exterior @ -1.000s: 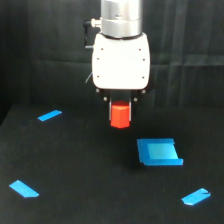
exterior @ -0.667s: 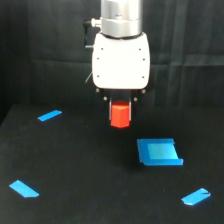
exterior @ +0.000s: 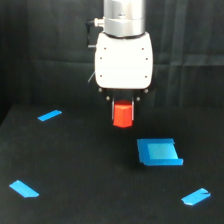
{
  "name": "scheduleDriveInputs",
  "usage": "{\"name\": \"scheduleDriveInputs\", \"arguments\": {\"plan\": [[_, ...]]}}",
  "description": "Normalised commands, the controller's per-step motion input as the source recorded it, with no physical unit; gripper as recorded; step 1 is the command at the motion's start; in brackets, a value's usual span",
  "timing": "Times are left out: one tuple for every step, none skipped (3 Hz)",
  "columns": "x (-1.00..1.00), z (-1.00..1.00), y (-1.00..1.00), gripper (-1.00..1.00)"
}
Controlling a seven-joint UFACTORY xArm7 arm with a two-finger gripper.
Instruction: Pick up the red object from the table
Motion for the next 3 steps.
{"name": "scheduleDriveInputs", "arguments": {"plan": [[0.06,0.11,0.03,-1.0],[0.02,0.17,0.03,-0.92],[0.09,0.15,-0.01,-1.0]]}}
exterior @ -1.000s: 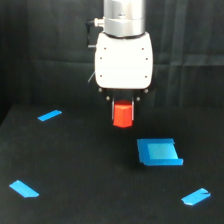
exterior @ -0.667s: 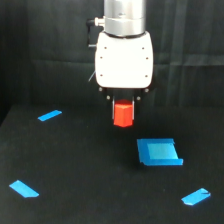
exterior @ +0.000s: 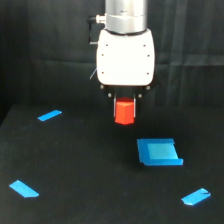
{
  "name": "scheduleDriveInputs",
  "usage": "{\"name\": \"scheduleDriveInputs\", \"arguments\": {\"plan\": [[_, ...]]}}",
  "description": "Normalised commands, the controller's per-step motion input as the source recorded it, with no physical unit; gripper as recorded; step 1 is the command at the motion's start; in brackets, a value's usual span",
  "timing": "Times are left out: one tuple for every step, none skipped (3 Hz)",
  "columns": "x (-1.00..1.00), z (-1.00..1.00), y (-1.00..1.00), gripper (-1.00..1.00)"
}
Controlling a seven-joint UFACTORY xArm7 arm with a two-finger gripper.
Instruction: Pick up the red object from the table
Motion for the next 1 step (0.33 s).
{"name": "scheduleDriveInputs", "arguments": {"plan": [[-0.01,0.15,0.1,-0.96]]}}
